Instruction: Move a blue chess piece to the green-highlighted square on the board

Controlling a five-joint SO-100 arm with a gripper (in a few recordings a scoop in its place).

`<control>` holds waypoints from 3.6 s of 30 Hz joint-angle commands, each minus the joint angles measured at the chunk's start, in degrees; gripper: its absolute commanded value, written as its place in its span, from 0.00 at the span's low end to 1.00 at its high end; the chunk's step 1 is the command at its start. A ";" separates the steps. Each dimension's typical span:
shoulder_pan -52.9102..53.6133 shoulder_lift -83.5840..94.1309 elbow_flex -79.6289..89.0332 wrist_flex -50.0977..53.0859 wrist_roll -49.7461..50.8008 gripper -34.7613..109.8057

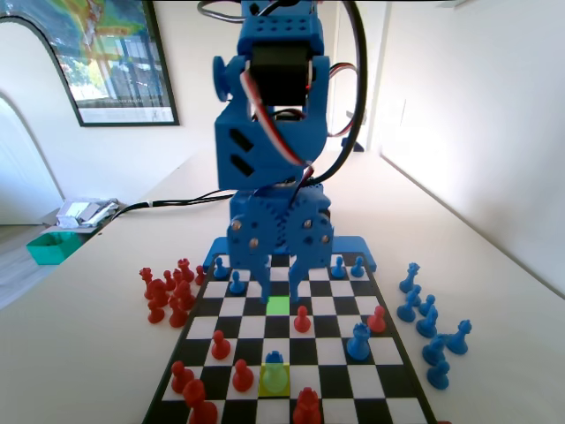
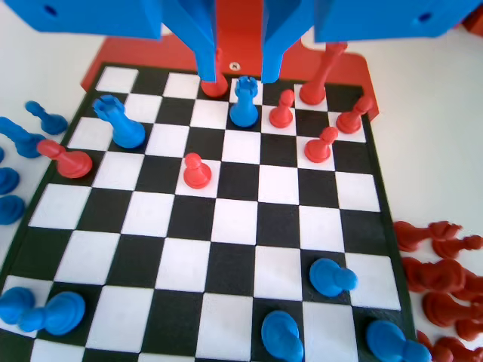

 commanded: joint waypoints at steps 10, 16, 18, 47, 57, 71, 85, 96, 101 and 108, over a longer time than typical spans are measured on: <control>1.41 -8.09 -15.12 4.75 -2.02 0.31; 2.29 -12.13 -19.86 5.10 -2.02 0.31; 2.46 -12.83 -20.30 4.66 -1.93 0.31; 1.05 -15.56 -13.36 -4.48 -1.67 0.32; 1.67 -15.56 -11.16 -6.77 -2.11 0.32; 1.67 -16.88 -11.87 -8.26 -1.85 0.32; 1.49 -19.25 -14.24 -8.44 -1.41 0.32; 1.58 -19.25 -16.52 -7.47 -0.62 0.32; 1.67 -19.16 -17.05 -7.03 -0.53 0.32; 1.67 -19.16 -16.61 -7.03 -1.05 0.31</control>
